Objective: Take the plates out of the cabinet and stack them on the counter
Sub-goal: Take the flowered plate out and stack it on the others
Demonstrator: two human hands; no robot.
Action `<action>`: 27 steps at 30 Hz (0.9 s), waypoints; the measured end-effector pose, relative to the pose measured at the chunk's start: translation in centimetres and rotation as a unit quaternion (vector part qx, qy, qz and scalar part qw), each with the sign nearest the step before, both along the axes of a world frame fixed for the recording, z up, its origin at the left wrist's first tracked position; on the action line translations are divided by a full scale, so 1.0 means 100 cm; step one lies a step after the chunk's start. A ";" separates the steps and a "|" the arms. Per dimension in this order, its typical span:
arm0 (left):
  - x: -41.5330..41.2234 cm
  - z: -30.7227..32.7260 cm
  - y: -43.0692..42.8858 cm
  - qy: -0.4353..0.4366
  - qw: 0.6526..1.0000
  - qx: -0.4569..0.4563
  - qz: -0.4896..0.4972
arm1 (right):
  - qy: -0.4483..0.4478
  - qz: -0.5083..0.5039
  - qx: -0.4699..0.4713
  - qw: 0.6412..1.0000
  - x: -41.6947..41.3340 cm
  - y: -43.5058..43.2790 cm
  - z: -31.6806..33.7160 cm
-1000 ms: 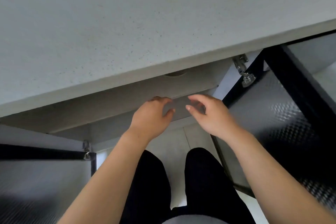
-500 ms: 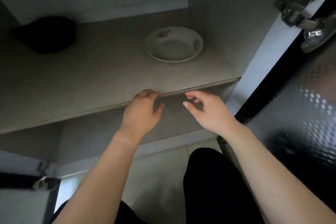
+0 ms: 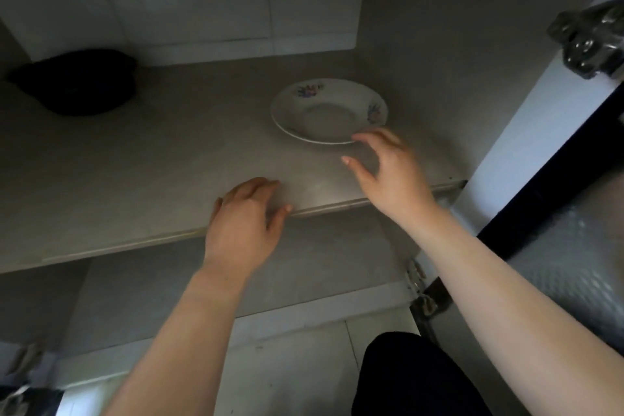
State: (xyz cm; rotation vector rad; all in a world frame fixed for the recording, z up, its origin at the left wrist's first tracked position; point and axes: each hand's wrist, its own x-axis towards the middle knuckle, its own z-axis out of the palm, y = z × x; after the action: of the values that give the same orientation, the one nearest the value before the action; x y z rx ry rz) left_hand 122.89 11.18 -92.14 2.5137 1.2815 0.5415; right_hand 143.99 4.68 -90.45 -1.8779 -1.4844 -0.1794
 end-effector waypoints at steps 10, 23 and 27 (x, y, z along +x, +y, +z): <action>-0.007 -0.012 0.000 0.019 0.999 0.032 -0.023 | -0.091 0.030 -0.065 0.993 0.011 0.047 0.005; -0.008 -0.012 0.002 -0.009 0.999 0.035 -0.016 | -0.104 0.024 -0.057 0.993 0.016 0.045 0.001; -0.009 -0.011 0.000 -0.019 0.999 0.039 -0.028 | -0.085 0.039 -0.022 0.995 0.014 0.027 -0.008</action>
State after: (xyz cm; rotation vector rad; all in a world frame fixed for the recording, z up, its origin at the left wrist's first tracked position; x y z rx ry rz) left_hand 122.00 11.14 -93.22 2.5814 1.1948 0.6362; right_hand 145.36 7.36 -91.23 -1.8742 -1.6863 -0.2790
